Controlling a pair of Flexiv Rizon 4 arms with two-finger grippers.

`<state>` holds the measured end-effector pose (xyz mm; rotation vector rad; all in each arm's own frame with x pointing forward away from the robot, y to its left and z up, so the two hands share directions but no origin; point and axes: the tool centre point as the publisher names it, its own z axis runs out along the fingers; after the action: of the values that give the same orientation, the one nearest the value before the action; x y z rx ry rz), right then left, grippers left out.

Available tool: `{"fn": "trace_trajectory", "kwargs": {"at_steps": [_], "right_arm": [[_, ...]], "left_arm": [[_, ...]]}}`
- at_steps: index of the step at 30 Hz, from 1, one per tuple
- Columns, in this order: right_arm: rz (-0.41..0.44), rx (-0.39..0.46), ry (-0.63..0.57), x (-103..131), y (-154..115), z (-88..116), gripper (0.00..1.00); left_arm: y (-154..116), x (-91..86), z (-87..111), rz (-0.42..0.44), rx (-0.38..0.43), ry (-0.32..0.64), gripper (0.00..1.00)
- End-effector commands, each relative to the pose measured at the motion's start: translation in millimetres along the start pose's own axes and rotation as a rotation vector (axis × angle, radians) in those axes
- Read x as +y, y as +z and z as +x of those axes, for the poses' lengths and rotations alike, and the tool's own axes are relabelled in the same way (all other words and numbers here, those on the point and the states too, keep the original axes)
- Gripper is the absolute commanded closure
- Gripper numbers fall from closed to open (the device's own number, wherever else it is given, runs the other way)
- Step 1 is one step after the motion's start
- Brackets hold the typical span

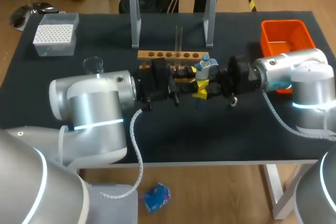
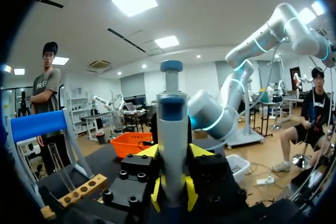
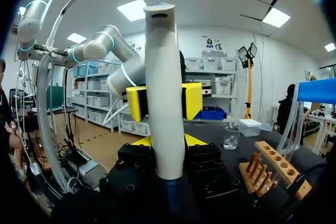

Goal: Invert the test tube, pick up the pipette, mount the tip to pipette, aspirate from beaker and dispense into the tube, eject the tip, return the pipette, and cap with the stopper.

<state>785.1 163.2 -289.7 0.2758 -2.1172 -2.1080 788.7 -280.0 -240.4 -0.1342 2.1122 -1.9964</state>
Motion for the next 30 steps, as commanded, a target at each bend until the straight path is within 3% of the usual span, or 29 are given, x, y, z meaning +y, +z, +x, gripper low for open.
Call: {"fn": "trace_trajectory", "kwargs": {"at_steps": [1,4,5,6,20,30], "right_arm": [[0.0,-0.005,0.001,1,-1,-3,1.0],[0.0,-0.005,0.001,1,-1,-3,1.0],[0.0,-0.005,0.001,1,-1,-3,0.55],[0.0,-0.005,0.001,1,-1,-3,0.0],[0.0,-0.005,0.001,1,-1,-3,0.0],[0.035,-0.099,-0.02,13,-68,-6,0.0]], "left_arm": [[1,-0.3,5.1,-0.003,0.003,0.001,1.0],[1,-0.3,5.1,-0.003,0.003,0.001,1.0],[1,-0.3,5.1,-0.003,0.003,0.001,1.0],[1,-0.3,5.1,-0.003,0.003,0.001,1.0],[1,-0.3,5.1,-0.003,0.003,0.001,1.0],[1,-0.3,5.1,-0.003,0.003,0.001,1.0]]}}
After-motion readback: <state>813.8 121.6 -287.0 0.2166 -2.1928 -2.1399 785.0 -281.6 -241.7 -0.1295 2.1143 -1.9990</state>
